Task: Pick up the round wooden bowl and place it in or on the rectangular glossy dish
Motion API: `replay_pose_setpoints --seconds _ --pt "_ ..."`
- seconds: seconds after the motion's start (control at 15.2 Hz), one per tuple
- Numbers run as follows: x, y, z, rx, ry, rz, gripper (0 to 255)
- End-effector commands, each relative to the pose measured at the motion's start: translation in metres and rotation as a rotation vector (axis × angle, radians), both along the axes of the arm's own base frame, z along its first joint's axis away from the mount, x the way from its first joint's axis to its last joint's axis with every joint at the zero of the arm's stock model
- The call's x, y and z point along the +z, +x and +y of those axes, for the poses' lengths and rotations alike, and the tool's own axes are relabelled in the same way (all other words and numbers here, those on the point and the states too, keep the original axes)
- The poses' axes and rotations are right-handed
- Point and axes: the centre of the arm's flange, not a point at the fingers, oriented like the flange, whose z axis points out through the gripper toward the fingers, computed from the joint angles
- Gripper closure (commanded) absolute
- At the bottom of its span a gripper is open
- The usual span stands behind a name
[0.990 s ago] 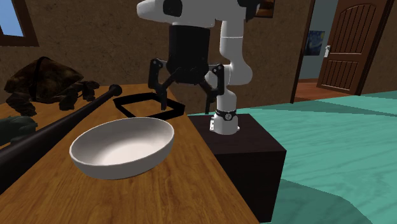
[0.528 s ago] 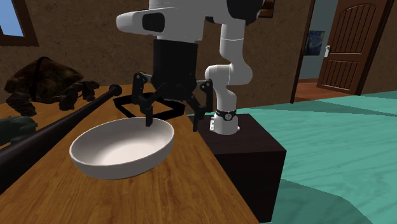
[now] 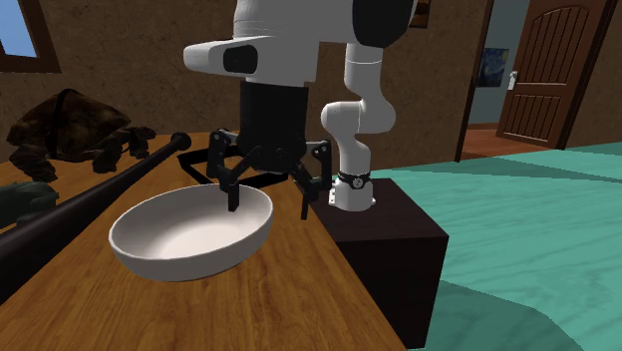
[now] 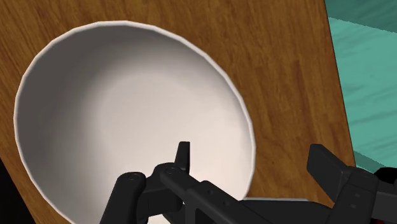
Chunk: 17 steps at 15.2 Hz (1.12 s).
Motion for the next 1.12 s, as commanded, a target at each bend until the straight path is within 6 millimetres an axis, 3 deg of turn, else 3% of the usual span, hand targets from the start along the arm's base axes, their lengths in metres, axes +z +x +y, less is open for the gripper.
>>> replay_pose_setpoints --seconds 0.0,0.13,0.2,0.79,1.06 --pt "0.000 0.000 0.000 0.000 0.000 0.000 0" --pt "0.000 0.000 0.000 0.000 0.000 0.000 0" --pt "0.000 0.000 0.000 0.000 0.000 0.000 255" --pt "0.000 0.000 0.000 0.000 0.000 0.000 255" --pt "0.021 0.000 0.000 0.000 0.000 0.000 255"
